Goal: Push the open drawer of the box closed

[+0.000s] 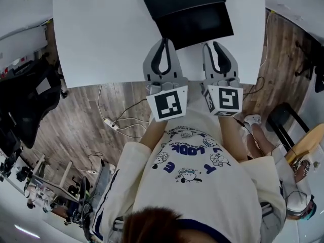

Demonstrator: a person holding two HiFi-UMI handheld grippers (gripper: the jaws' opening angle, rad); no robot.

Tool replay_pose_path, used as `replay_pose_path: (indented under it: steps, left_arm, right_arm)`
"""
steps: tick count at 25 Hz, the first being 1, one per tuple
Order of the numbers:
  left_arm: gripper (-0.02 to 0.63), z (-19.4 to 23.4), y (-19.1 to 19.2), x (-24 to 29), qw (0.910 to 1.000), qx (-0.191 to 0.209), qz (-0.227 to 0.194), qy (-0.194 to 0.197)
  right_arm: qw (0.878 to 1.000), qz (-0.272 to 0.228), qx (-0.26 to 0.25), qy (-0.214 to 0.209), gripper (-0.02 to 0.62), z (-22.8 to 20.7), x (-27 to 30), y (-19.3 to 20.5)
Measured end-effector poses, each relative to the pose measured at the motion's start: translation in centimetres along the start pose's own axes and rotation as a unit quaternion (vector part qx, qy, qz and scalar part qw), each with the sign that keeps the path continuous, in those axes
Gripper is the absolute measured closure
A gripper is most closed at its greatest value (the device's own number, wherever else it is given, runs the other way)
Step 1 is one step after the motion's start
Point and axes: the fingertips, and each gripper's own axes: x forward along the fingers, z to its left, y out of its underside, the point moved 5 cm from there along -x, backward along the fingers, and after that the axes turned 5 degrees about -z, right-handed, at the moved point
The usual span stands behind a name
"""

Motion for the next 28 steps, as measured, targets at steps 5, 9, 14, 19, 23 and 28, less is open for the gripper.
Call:
replay_pose_path:
  steps: [5,9,14,19,23,28]
  left_arm:
    - [0.584,-0.2,1.0,0.6,0.9999,-0.006,0.012,0.006]
    - [0.584,-0.8,1.4,0.7,0.9998,-0.006,0.019,0.005]
    - [0.584,-0.9,1.7,0.8,0.9998,-0.004,0.02,-0.005]
    - [0.584,-1.5,1.7,0.9,0.9997,-0.009,0.021,-0.011]
    - [0.584,-1.4,1.8,1.0,0.9995,-0.009,0.023,-0.018]
    - [0.584,-1.3,1.8,0.7,0.9993,-0.011,0.025,-0.027]
  right_arm:
    - [1.0,0.008,-0.005,0.007,0.483,-0.2,0.1,0.7]
    - [1.0,0.02,-0.006,0.012,0.483,-0.7,-0.2,1.7]
    - [0.999,0.047,-0.007,-0.007,0.46,-0.8,0.2,3.4]
    - [0.996,0.085,-0.009,-0.025,0.448,-1.1,1.1,5.5]
    - [0.994,0.101,-0.01,-0.03,0.448,-0.9,1.9,6.6]
    - [0.992,0.118,-0.007,-0.036,0.448,-0.5,2.6,7.4]
